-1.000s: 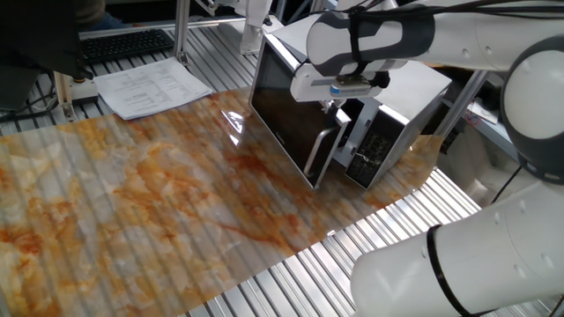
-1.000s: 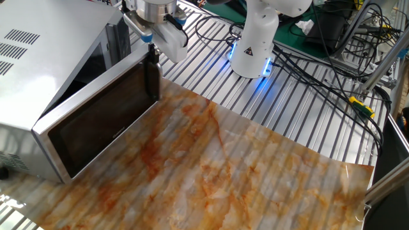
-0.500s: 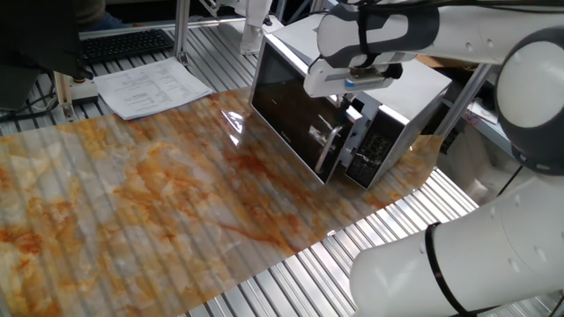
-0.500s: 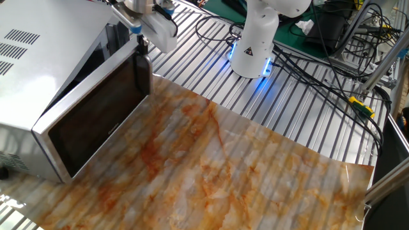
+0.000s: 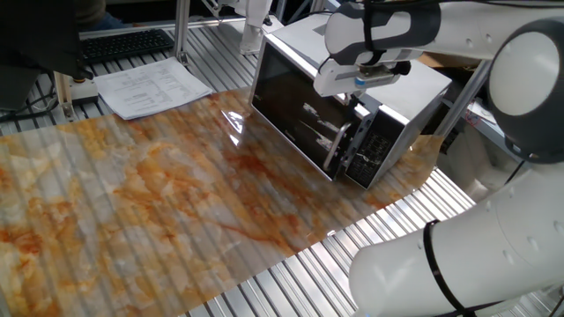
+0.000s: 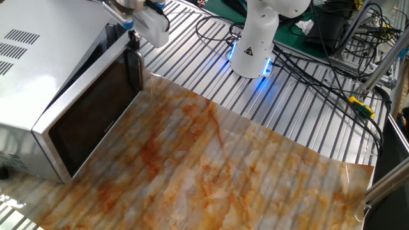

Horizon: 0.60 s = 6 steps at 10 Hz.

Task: Close the microwave door

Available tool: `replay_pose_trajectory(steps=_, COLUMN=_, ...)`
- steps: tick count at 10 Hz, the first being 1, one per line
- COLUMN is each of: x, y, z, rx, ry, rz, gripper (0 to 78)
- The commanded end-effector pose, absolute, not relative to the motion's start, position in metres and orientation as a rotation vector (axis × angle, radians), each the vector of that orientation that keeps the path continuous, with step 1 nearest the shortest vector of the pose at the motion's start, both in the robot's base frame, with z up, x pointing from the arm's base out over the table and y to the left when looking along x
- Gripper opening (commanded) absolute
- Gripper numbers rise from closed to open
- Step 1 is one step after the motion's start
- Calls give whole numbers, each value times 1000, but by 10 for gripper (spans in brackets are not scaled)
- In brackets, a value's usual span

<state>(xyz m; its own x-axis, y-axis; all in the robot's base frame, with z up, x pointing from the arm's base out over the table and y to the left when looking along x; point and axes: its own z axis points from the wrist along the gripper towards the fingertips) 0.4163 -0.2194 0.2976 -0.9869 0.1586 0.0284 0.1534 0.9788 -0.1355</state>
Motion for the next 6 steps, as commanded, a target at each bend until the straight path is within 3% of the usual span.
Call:
replay_pose_trajectory(steps=1, x=422, y=-239, z=300, rx=-173, ry=-3094, rz=211, gripper=0)
replay_pose_trajectory(steps=6, x=427, y=-257, z=302, rx=-105, ry=-3093, rz=210, gripper=0)
